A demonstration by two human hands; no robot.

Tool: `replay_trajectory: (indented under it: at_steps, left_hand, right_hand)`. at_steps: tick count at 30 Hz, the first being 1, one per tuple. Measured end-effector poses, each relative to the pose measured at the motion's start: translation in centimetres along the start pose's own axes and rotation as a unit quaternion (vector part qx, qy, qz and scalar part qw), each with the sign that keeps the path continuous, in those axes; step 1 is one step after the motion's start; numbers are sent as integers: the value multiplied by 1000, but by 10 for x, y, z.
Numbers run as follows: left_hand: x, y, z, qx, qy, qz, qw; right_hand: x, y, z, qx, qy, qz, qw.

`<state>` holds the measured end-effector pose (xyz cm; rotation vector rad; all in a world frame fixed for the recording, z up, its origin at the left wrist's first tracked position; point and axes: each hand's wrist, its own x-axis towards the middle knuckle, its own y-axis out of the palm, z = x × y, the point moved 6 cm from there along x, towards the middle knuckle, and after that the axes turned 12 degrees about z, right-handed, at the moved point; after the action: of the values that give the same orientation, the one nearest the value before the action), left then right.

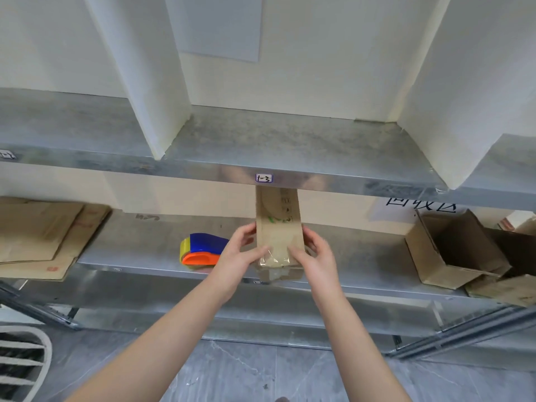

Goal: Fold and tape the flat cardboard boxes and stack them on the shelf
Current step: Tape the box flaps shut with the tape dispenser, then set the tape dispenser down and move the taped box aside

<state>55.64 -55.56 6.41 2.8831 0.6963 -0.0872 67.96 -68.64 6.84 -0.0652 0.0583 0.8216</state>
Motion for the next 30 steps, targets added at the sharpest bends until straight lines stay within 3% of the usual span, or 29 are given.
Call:
replay_trajectory:
  at_steps: [10,13,18,25,28,30]
  left_hand:
    - [17,-20,53,62,-19,-34,997]
    - [26,-18,71,48,-35,4,998]
    - [35,-23,102,115,-44,29,992]
    - [51,-38,108,160,-40,57,985]
    - [50,-50,93,357,-38,80,930]
    - [44,-60,80,529,-17,88,844]
  right_hand:
    - [16,3,-58,-152,30,47,987]
    - [19,0,-80,-139,41,36,989]
    - [30,1,-113,-145,61,27,987]
    - [50,2,-129,-167,31,0,986]
    - [51,3,-128,-182,23,-7,983]
    - [46,4,-126,-189,21,-5,982]
